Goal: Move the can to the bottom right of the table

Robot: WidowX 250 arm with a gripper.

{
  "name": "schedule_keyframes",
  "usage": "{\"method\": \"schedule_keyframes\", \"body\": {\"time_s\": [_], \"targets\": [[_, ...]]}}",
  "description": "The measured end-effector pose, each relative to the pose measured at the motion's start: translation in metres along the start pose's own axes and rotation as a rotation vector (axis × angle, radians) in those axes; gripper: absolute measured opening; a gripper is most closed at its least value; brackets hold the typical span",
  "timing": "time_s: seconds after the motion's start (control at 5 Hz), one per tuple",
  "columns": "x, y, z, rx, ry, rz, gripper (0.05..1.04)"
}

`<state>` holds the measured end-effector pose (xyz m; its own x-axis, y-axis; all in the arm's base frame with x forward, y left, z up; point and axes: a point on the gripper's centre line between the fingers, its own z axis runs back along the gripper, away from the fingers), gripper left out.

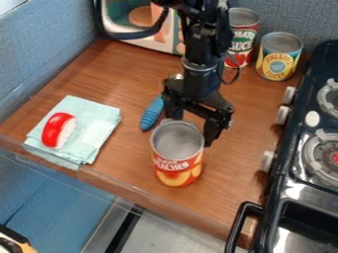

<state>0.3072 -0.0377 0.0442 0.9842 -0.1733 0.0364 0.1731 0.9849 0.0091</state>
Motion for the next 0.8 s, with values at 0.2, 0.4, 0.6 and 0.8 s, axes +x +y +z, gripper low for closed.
{"method": "schedule_keyframes", "body": {"time_s": [0.2, 0.4, 0.6, 0.8], "targets": [[0.001, -0.001, 0.007, -0.005, -0.028, 0.011, 0.999], [0.01, -0.002, 0.012, -0.015, -0.067, 0.02, 0.999], [0.03, -0.002, 0.026, -0.021, -0.145, 0.035, 0.999], [0.038, -0.002, 0.036, -0.027, -0.164, 0.054, 0.999]]}}
